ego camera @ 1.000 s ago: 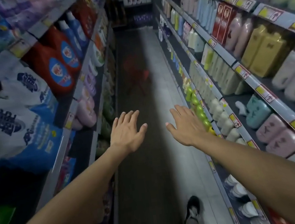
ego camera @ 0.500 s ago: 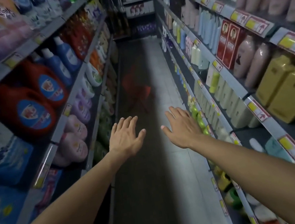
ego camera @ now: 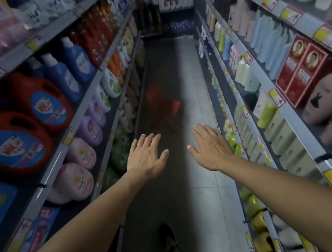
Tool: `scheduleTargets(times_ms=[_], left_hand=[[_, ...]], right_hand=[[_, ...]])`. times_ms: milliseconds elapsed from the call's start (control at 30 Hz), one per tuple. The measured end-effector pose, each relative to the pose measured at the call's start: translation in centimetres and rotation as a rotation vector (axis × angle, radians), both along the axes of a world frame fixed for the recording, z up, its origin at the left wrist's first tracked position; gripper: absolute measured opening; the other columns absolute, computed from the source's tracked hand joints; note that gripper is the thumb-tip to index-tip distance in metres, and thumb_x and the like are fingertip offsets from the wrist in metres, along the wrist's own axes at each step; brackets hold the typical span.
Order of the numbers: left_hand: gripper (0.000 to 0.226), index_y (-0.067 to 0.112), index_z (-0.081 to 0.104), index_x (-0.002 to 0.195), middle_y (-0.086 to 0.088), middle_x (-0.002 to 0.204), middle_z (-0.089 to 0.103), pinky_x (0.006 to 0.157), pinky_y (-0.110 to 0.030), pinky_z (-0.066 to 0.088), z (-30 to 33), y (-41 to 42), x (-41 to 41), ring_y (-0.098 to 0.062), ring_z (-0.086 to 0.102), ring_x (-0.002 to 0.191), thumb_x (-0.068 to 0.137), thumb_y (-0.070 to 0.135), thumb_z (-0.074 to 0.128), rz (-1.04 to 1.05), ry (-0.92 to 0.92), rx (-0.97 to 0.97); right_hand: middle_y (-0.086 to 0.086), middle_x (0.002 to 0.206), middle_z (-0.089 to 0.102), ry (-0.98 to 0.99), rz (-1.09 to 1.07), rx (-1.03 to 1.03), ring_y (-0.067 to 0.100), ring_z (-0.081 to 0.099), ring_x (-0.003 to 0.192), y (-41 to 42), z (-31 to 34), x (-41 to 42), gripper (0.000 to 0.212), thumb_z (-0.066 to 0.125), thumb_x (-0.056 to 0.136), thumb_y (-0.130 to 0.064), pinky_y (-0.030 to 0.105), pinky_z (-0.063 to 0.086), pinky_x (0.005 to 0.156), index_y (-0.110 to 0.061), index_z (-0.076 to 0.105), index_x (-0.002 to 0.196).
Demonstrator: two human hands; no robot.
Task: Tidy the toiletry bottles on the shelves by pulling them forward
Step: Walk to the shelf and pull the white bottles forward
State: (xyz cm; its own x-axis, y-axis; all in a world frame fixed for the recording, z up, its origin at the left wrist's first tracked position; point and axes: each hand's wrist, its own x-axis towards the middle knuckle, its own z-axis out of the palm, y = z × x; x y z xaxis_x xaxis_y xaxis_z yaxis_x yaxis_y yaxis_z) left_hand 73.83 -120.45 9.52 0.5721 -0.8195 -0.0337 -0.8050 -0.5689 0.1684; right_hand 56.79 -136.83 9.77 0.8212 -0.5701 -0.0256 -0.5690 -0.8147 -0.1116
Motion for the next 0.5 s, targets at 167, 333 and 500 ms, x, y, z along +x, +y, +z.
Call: scheduleTargets(times_ms=[167,333,500], left_hand=[[0.072,0.028,0.021,0.166,0.002,0.174,0.022,0.132,-0.045,0.004,-0.9,-5.3,7.2,-0.023,0.008,0.163,0.103,0.063,0.032,-0.014,0.006,-0.006],[0.072,0.028,0.022,0.166,0.001,0.173,0.023,0.131,-0.046,0.006,-0.4,-11.4,16.1,-0.023,0.009,0.162,0.103,0.062,0.032,-0.034,0.024,-0.007],[0.071,0.028,0.023,0.166,0.001,0.173,0.024,0.131,-0.046,0.007,0.5,-17.9,24.2,-0.024,0.011,0.162,0.103,0.061,0.032,-0.053,0.023,-0.039]], right_hand=[[0.010,0.168,0.028,0.012,-0.026,0.000,0.030,0.028,0.152,-5.3,-0.8,6.3,0.070,0.032,0.102,-0.059,0.049,0.024,0.126,-0.017,0.034,0.158],[0.011,0.167,0.030,0.030,-0.085,0.018,0.030,0.030,0.151,-10.7,-0.7,13.9,0.068,0.035,0.103,-0.057,0.047,0.023,0.126,-0.016,0.036,0.157],[0.009,0.168,0.028,0.046,-0.108,0.013,0.030,0.029,0.152,-16.5,0.0,21.3,0.070,0.034,0.103,-0.057,0.047,0.022,0.125,-0.016,0.033,0.159]])
